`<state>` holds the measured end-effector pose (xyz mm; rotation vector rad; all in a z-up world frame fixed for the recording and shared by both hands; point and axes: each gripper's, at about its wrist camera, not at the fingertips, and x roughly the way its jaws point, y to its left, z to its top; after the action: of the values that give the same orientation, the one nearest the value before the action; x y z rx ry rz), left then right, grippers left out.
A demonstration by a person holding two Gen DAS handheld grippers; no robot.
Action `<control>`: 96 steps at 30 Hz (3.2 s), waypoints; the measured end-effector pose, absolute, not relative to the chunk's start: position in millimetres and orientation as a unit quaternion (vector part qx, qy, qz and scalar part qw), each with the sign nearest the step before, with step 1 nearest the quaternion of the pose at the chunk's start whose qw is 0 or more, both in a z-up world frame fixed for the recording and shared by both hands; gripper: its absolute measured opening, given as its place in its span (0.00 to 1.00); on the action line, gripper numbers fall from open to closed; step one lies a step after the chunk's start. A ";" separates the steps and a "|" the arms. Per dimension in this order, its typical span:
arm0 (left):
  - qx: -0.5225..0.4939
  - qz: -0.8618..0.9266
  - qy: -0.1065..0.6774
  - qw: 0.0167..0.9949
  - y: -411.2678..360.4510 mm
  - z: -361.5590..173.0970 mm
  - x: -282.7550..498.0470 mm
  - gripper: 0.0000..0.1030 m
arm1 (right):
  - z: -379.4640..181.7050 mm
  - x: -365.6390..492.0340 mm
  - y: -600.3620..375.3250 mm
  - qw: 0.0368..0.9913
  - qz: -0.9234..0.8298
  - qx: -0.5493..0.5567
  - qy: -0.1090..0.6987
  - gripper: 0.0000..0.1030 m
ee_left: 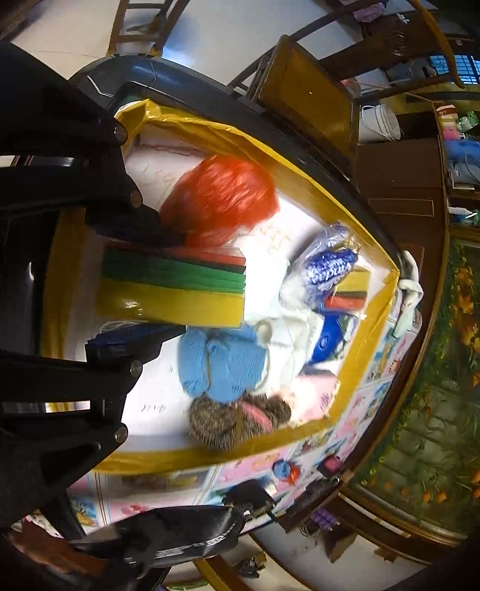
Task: Organize soft objects
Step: 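Carry the sponges and black bag into the tray and open both grippers, then withdraw both tools from the tray toward the black motor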
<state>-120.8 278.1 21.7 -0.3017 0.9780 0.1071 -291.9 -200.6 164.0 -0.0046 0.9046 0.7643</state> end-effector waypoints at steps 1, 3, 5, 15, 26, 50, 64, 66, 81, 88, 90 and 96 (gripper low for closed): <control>-0.145 0.046 0.464 0.873 279.7 22.0 -121.6 0.36 | 163.1 -293.0 -187.8 0.821 0.373 -0.006 0.432 0.41; -0.165 0.033 0.447 0.878 283.4 26.3 -127.6 0.37 | 159.6 -292.9 -163.7 0.804 0.395 -0.017 0.444 0.41; -0.177 0.031 0.426 0.887 287.1 34.1 -134.0 0.37 | 151.3 -289.0 -143.7 0.786 0.410 -0.022 0.463 0.41; -0.191 0.038 0.353 0.915 296.6 65.3 -166.3 0.46 | 124.7 -246.5 -108.4 0.787 0.360 -0.051 0.498 0.40; -0.160 0.048 0.328 0.930 275.3 82.1 -183.9 0.58 | 145.6 -294.3 -107.7 0.830 0.362 -0.103 0.412 0.67; 0.007 0.167 0.292 0.942 203.3 103.8 -195.3 0.77 | 162.7 -376.5 -229.6 0.899 0.316 -0.047 0.299 0.87; 0.019 0.166 0.317 0.934 196.3 92.5 -189.5 0.77 | 157.5 -368.2 -231.0 0.896 0.308 -0.033 0.318 0.88; 0.020 0.165 0.319 0.933 196.2 90.8 -189.1 0.77 | 156.4 -368.0 -229.1 0.895 0.309 -0.034 0.320 0.88; 0.024 0.159 0.331 0.930 192.2 84.5 -185.8 0.77 | 149.6 -365.7 -223.6 0.894 0.309 -0.034 0.324 0.89; 0.028 0.158 0.337 0.928 188.7 81.4 -183.4 0.77 | 146.3 -364.3 -225.2 0.893 0.307 -0.029 0.327 0.89; 0.029 0.158 0.339 0.927 187.7 80.3 -182.7 0.77 | 144.7 -363.4 -225.7 0.893 0.307 -0.028 0.328 0.89; 0.035 0.154 0.345 0.925 183.3 77.1 -179.9 0.77 | 142.2 -360.4 -227.5 0.892 0.306 -0.024 0.332 0.89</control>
<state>-179.9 183.3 77.1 0.0714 0.7083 0.3155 -360.4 -227.5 142.2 -0.0499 0.6896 0.6340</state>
